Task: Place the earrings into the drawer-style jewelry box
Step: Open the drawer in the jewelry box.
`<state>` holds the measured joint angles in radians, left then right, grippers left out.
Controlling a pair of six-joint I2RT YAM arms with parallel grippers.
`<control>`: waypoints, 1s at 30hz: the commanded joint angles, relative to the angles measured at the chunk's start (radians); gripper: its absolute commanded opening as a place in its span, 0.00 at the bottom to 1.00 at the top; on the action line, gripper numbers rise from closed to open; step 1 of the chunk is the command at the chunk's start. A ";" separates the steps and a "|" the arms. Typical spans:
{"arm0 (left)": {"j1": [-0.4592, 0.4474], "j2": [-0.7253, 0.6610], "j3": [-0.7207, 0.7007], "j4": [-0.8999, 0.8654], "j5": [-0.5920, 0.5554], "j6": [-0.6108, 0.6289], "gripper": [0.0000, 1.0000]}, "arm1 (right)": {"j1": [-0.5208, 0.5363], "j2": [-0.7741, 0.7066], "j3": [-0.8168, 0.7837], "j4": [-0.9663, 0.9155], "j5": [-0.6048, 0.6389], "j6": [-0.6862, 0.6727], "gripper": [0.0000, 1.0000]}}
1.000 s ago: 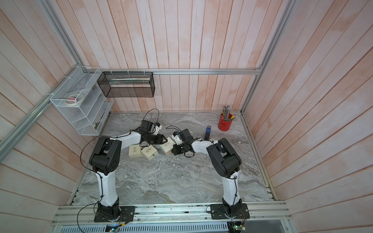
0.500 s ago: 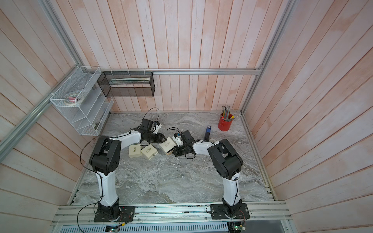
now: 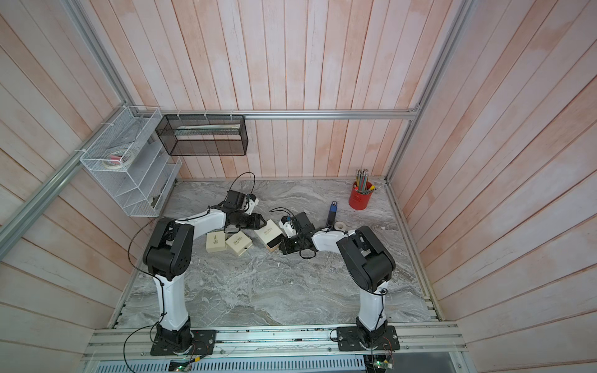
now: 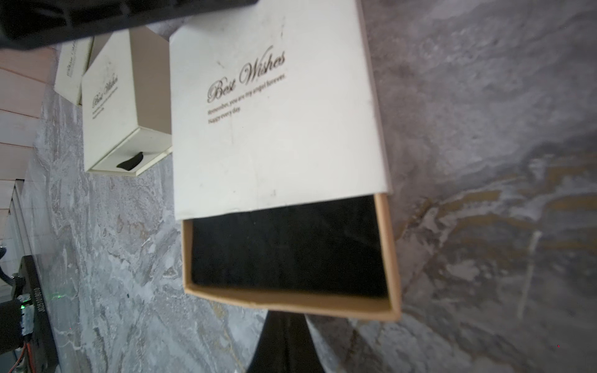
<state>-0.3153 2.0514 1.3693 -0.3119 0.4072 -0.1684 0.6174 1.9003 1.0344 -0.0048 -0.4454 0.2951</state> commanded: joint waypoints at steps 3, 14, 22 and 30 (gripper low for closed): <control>0.008 0.052 -0.001 -0.076 -0.089 0.023 0.60 | 0.002 -0.035 -0.039 -0.042 0.010 0.006 0.00; 0.008 0.054 0.008 -0.084 -0.089 0.024 0.60 | 0.001 -0.058 -0.081 -0.038 0.008 0.009 0.00; 0.008 0.058 0.016 -0.091 -0.093 0.026 0.60 | 0.002 -0.077 -0.108 -0.041 0.008 0.009 0.00; 0.007 0.058 0.022 -0.092 -0.091 0.024 0.60 | 0.001 -0.087 -0.124 -0.038 0.007 0.012 0.00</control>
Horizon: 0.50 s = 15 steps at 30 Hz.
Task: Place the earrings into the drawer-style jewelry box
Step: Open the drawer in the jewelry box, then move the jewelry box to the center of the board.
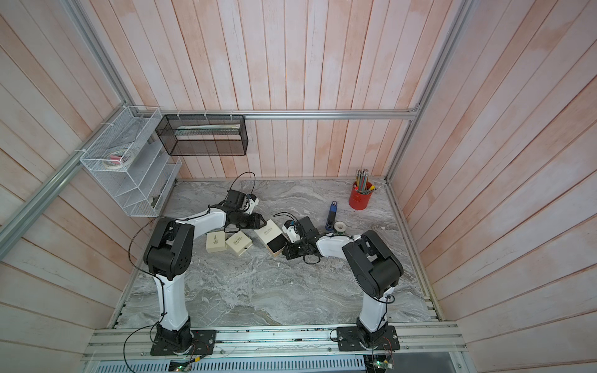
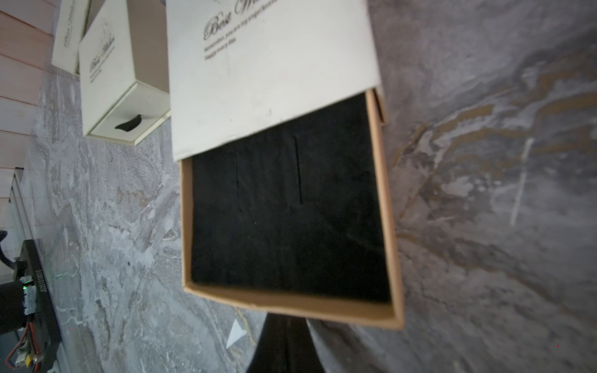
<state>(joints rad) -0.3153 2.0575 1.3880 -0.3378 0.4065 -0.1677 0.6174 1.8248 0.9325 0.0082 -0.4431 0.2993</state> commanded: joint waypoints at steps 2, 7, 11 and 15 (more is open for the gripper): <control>0.008 0.053 0.005 -0.067 -0.092 0.022 0.60 | 0.002 -0.011 -0.024 -0.050 0.004 0.009 0.00; 0.008 0.053 0.009 -0.068 -0.098 0.021 0.60 | 0.001 -0.011 -0.026 -0.049 0.005 0.009 0.00; 0.007 0.041 0.032 -0.071 -0.085 0.009 0.62 | 0.001 -0.001 -0.010 -0.047 0.005 0.008 0.00; 0.008 -0.007 0.099 -0.078 -0.084 -0.018 0.76 | 0.004 0.019 0.029 -0.059 0.001 0.000 0.00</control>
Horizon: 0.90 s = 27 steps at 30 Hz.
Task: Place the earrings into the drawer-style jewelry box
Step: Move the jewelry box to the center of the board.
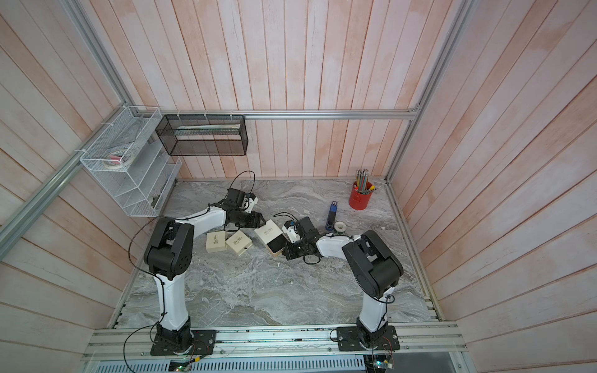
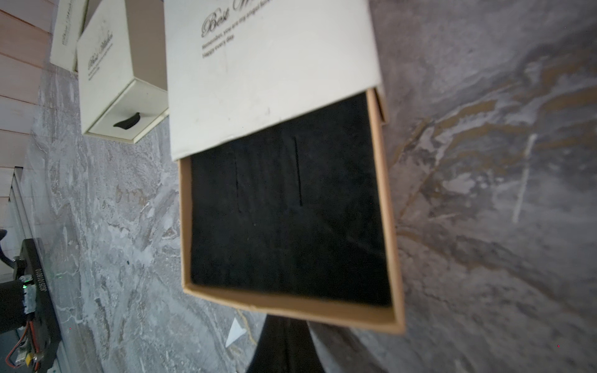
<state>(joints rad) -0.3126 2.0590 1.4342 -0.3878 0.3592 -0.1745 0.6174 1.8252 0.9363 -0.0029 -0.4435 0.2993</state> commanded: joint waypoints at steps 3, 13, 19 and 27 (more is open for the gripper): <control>0.012 -0.048 0.101 -0.034 -0.051 -0.029 0.82 | 0.004 0.035 0.059 -0.052 0.001 -0.003 0.00; 0.013 -0.233 -0.048 0.040 -0.018 -0.062 0.83 | 0.009 0.101 0.169 -0.078 -0.002 -0.019 0.00; 0.013 -0.408 -0.287 0.202 0.024 -0.155 0.83 | 0.013 0.089 0.194 -0.108 0.038 -0.019 0.11; -0.030 -0.611 -0.592 0.404 0.034 -0.307 0.85 | 0.031 -0.042 0.175 -0.219 0.164 0.006 0.31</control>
<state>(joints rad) -0.3222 1.4925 0.8974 -0.0921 0.3782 -0.4110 0.6266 1.8523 1.1080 -0.1505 -0.3462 0.2928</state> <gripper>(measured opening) 0.848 0.304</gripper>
